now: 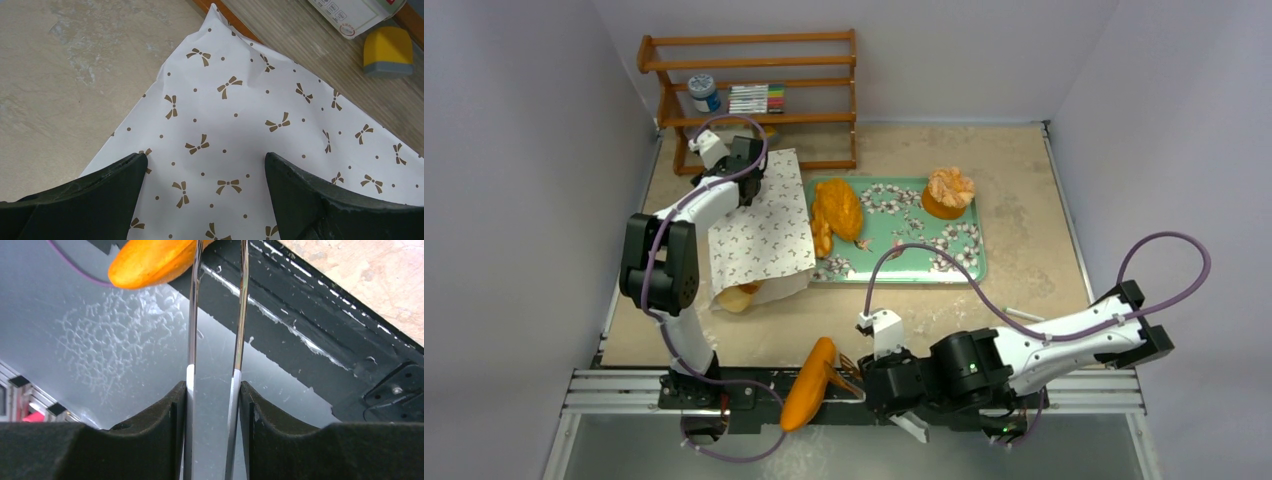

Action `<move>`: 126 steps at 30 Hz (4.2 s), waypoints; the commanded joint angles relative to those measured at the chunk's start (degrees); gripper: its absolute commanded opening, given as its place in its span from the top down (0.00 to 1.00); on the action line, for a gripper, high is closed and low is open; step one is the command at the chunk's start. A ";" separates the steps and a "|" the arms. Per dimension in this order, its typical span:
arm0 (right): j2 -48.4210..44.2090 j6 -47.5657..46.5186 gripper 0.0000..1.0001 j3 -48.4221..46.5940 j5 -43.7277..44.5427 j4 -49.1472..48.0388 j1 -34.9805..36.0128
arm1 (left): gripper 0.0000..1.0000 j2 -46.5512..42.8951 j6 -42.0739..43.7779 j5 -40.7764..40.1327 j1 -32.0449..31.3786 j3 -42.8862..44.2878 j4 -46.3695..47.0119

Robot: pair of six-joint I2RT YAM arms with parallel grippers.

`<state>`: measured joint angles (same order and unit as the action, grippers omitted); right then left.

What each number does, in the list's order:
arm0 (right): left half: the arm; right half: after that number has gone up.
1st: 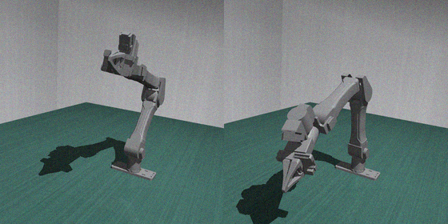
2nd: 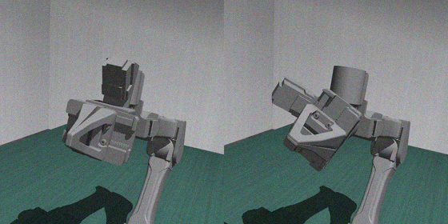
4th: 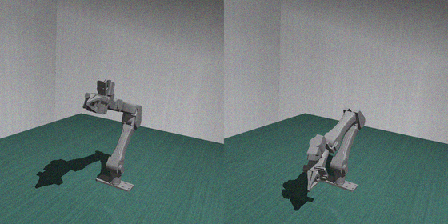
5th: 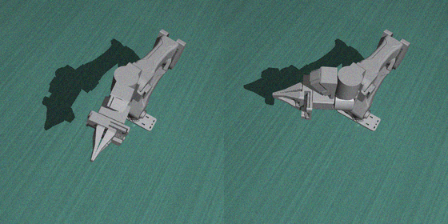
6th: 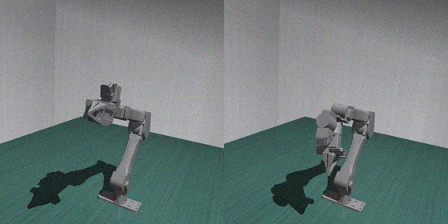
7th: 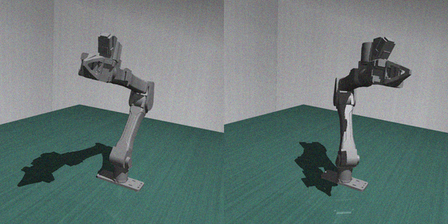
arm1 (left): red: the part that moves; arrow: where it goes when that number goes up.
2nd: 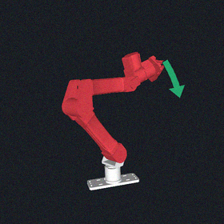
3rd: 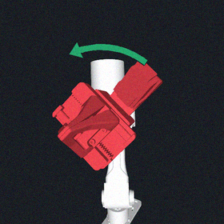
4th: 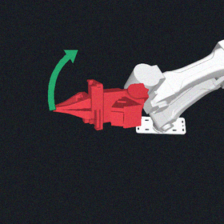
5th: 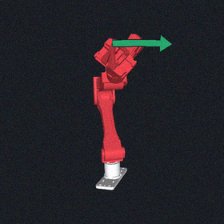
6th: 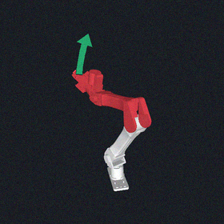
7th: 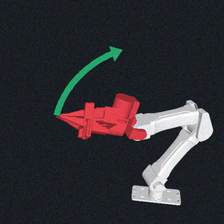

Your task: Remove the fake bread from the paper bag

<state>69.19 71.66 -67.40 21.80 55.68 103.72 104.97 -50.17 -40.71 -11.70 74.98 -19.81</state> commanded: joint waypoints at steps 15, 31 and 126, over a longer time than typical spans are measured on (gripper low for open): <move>-6.46 -2.95 0.57 7.95 -8.71 -14.37 -13.68 | 0.11 -2.56 0.10 1.33 -0.16 -1.53 4.11; -5.76 -0.26 0.56 7.63 -13.76 -10.00 -13.88 | 0.11 -2.58 0.78 2.44 0.23 -3.07 6.46; 12.31 -39.87 1.00 0.08 -25.62 -16.12 -32.17 | 0.10 -8.30 2.02 6.40 5.35 -6.13 7.26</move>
<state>84.05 34.41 -64.93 -5.02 38.65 71.20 101.62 -49.80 -33.47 -7.20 68.45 -12.03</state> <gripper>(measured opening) 0.060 0.893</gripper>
